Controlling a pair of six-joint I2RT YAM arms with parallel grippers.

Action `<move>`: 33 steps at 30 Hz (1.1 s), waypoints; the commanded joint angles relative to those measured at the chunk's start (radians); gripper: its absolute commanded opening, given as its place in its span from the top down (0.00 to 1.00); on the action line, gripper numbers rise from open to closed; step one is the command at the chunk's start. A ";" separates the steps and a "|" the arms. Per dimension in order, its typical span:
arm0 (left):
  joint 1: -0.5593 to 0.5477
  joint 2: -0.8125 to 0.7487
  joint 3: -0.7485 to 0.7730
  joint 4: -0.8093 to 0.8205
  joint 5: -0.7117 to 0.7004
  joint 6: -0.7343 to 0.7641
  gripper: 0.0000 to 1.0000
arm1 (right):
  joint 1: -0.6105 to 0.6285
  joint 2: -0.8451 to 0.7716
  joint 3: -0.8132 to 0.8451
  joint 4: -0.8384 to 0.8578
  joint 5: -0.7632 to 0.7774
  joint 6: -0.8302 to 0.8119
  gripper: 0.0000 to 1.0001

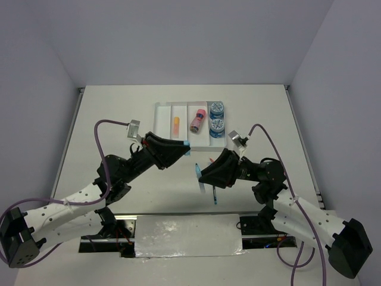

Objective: Sort the stationery into containers
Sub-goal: Close the pen cap on the pen.

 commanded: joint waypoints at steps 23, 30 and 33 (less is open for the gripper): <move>0.002 0.003 -0.012 0.134 -0.014 -0.065 1.00 | 0.095 0.172 0.158 -0.017 0.119 -0.126 1.00; 0.001 -0.018 -0.035 0.112 -0.022 -0.053 1.00 | 0.095 0.184 0.168 0.003 0.113 -0.125 1.00; 0.001 -0.032 -0.046 0.094 -0.039 -0.042 1.00 | 0.094 0.175 0.169 -0.002 0.115 -0.128 1.00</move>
